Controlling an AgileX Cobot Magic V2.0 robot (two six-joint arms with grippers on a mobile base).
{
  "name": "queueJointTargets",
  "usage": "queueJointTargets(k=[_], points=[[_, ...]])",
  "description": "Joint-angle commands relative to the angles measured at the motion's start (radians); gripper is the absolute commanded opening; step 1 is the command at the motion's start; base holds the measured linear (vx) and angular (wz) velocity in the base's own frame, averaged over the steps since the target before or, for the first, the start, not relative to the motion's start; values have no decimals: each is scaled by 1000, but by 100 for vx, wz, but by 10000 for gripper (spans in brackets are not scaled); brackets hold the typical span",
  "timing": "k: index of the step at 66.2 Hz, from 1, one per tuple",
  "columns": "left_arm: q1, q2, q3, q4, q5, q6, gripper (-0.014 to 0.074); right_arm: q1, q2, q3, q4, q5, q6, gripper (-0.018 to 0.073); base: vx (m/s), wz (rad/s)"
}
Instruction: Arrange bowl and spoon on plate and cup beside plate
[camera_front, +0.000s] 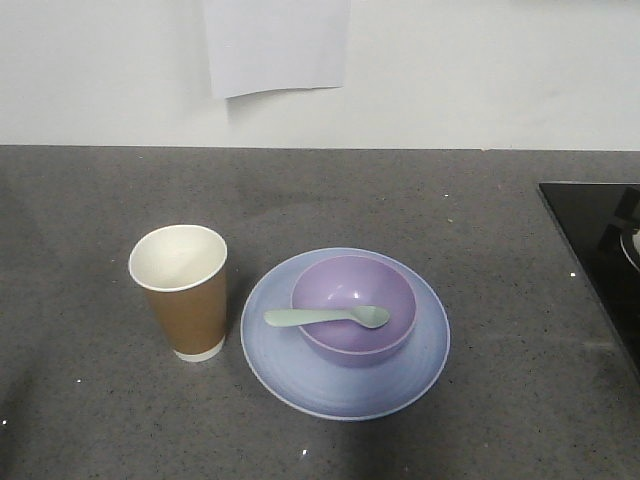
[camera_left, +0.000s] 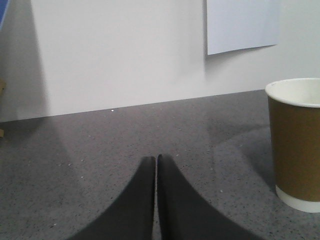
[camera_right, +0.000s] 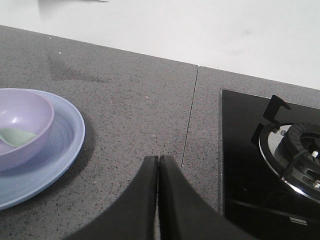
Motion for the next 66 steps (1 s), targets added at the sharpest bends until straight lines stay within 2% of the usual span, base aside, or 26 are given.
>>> queueJointTargets(k=[1,9,18,30,66], points=[[28,-71,39,-29,-107,-8,-7,-5,5,-24,-22,-69,0,-5,0,0],[65,-175,107,-80,-97,-8,-7,-5,5,-24,-22,-69,0,-5,0,0],[90,-170,100,-93,-30,-5,-7,-5,3,-24,-22,-68,0,-5,0,0],[94,-170,100,-93,13,-4,-7,-5,3,-24,-22,-68,0,-5,0,0],[94,-169,99,-93,14,-4,-6,-5,3,-24,-22,-68,0,-5,0,0]])
